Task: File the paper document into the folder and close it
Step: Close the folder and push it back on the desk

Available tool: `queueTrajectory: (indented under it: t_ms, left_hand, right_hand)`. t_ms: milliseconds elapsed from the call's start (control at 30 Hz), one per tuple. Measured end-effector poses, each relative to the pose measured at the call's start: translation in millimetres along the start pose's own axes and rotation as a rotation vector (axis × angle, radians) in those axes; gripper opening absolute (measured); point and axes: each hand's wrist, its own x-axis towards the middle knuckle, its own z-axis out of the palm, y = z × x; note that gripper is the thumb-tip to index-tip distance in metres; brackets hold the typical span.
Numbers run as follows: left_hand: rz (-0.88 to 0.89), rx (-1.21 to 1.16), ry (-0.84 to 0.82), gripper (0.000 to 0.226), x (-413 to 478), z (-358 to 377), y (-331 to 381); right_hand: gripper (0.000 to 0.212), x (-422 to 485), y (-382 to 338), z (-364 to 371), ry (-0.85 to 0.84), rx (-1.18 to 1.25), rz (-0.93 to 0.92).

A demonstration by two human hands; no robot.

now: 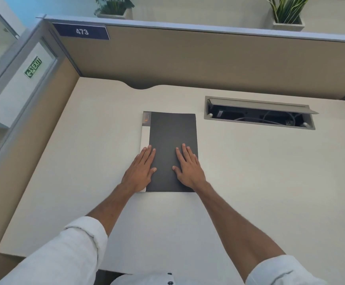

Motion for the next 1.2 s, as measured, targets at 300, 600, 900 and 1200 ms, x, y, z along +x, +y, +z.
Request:
queueTrajectory:
  t_ms: [300, 600, 900, 1200]
  left_hand:
    - [0.018, -0.003, 0.016, 0.071, 68, -21, -15]
    - [0.034, 0.002, 0.032, 0.071, 124, -35, -24]
    - [0.064, 0.024, 0.02, 0.07, 162, -47, -23]
    - [0.054, 0.038, 0.022, 0.07, 174, -46, -21]
  right_hand:
    - [0.077, 65, 10, -17, 0.007, 0.017, 0.034]
    - [0.077, 116, 24, -34, 0.018, 0.042, 0.053]
    - [0.078, 147, 39, -48, 0.021, 0.031, 0.069]
    - [0.078, 156, 44, -54, 0.024, 0.027, 0.078]
